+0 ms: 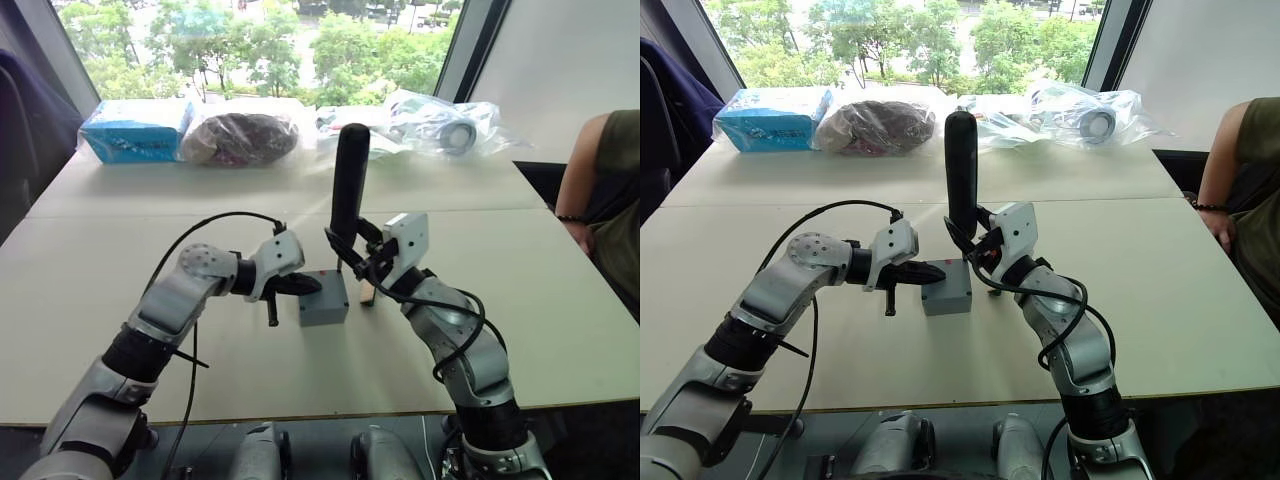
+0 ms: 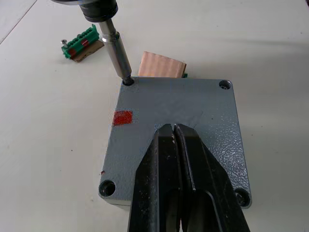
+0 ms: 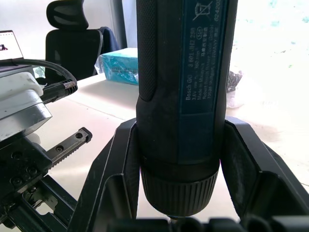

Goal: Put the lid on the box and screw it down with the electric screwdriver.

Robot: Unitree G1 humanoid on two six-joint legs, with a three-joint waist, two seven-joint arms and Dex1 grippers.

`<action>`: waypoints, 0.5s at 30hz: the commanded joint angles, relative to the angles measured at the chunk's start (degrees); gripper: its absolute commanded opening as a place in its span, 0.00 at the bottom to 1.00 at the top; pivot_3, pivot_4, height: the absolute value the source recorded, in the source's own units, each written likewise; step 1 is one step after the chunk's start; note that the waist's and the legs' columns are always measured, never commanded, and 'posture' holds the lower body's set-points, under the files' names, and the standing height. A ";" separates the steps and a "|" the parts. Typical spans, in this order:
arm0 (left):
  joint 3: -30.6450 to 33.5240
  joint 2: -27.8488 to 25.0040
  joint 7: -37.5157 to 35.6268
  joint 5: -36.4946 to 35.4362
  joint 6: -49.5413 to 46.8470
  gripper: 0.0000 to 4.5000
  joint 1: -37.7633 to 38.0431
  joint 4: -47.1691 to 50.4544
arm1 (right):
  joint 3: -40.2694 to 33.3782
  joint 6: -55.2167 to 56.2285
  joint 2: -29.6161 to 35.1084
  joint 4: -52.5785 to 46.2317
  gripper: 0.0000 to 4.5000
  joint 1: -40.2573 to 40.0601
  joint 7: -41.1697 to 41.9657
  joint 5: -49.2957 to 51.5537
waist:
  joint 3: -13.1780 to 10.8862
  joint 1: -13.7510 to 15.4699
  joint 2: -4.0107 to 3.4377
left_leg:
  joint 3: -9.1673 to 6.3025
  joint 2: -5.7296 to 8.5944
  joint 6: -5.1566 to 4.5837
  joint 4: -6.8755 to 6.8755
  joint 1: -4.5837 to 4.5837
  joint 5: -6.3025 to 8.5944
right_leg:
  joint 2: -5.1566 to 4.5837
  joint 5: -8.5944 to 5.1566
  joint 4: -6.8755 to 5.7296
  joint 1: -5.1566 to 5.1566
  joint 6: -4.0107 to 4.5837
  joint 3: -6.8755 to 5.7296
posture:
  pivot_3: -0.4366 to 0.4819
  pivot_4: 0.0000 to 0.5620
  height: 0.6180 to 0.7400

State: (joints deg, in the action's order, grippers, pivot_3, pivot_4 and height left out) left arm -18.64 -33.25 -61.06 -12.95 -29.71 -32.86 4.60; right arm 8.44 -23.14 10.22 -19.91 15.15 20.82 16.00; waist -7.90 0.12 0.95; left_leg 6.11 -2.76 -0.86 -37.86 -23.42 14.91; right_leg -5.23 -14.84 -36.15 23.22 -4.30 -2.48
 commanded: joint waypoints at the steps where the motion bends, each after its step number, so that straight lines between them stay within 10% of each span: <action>1: -0.18 0.18 0.03 0.80 -0.03 0.00 -0.41 -0.36 | 0.28 -3.77 0.61 3.12 0.40 -2.15 1.19 1.04 | 0.00 -0.04 0.00 | 0.00 0.00 0.00 0.01 -0.01 0.00 | -0.01 0.00 0.01 0.00 0.00 0.00 | 0.48 0.27 1.00; 15: 4.68 0.70 0.43 -4.24 -4.65 0.00 -0.82 -0.01 | -18.02 -24.24 7.96 -13.47 0.40 16.47 -4.55 22.01 | -0.57 -0.82 -0.51 | 0.00 0.15 0.10 0.08 -1.33 -0.14 | -0.16 0.10 -0.11 1.07 0.06 -0.02 | 0.48 0.27 1.00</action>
State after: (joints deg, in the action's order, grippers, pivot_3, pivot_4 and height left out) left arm -15.32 -32.56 -60.82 -15.85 -32.87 -33.07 4.65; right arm -6.08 -44.48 17.58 -28.68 27.75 18.59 33.39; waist -8.47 -0.70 0.44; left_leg 6.11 -2.62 -0.77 -37.78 -24.77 14.76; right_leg -5.35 -14.73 -36.26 24.32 -4.25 -2.52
